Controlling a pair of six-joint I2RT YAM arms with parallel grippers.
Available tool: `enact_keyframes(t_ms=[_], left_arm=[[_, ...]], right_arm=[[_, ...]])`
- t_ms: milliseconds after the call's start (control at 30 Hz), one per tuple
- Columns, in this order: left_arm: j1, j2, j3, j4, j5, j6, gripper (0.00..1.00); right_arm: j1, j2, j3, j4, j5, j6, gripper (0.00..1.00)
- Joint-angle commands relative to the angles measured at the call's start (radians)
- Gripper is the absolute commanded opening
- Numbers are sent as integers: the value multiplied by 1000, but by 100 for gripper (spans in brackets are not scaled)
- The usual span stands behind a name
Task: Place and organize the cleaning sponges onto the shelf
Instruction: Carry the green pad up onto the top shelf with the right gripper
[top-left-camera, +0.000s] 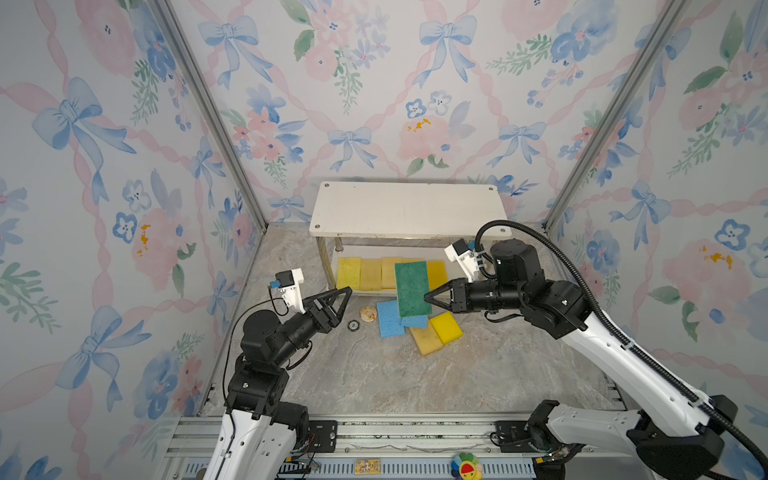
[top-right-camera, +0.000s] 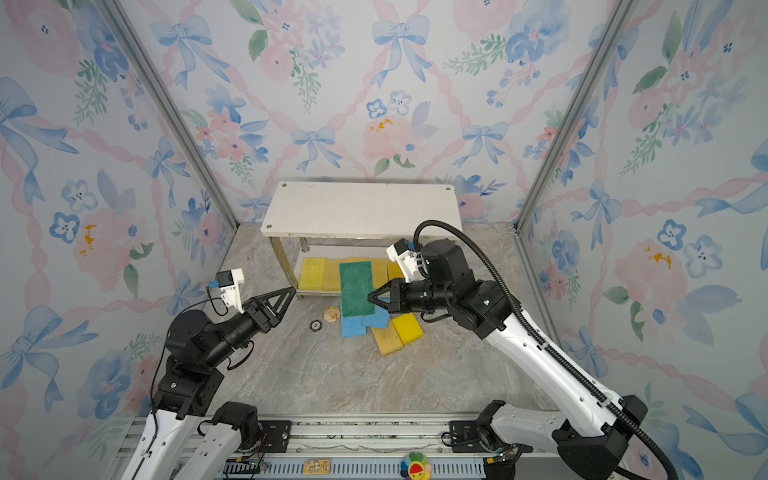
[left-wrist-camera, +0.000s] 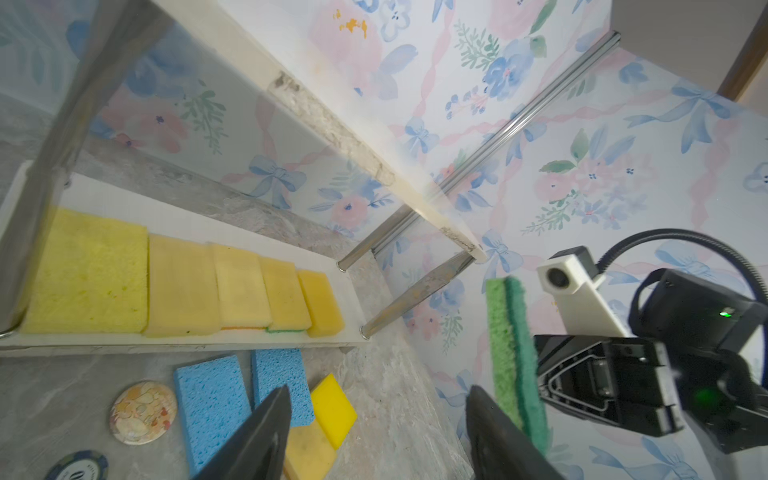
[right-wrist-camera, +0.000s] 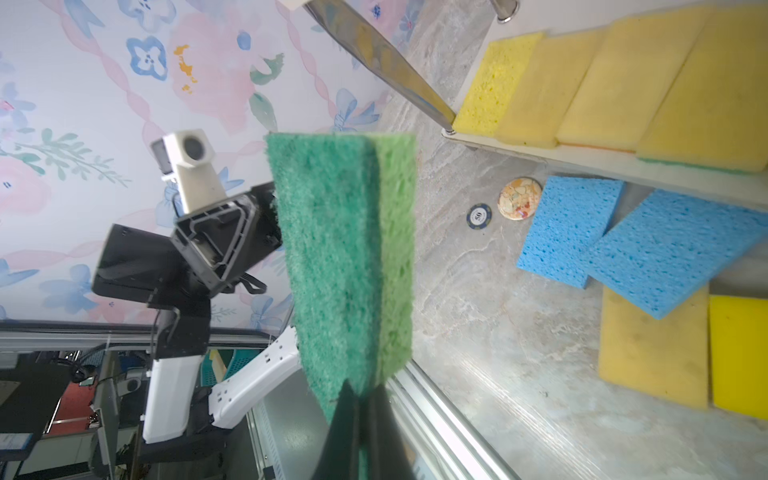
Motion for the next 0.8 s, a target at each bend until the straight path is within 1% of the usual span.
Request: enact_keyframes(t_ms=[0, 133, 267, 333, 500, 567, 667, 767], left_arm=[[5, 14, -41, -124, -78, 112, 70], [5, 40, 15, -205, -142, 289, 71], [5, 58, 45, -214, -160, 388, 73], [5, 67, 37, -211, -169, 395, 75], [5, 84, 12, -176, -127, 405, 76], [5, 84, 1, -163, -114, 404, 77], [5, 84, -10, -151, -104, 404, 77], [5, 84, -16, -146, -99, 404, 78]], right_arm=[[-23, 119, 173, 4, -20, 79, 1], [-34, 293, 376, 39, -22, 148, 0], [-24, 484, 589, 53, -23, 188, 0], [-16, 572, 699, 47, -24, 205, 0], [10, 805, 1022, -15, -25, 231, 0], [15, 889, 1120, -9, -27, 260, 0], [15, 965, 1194, 43, -41, 318, 0], [16, 991, 1193, 82, -42, 344, 0]])
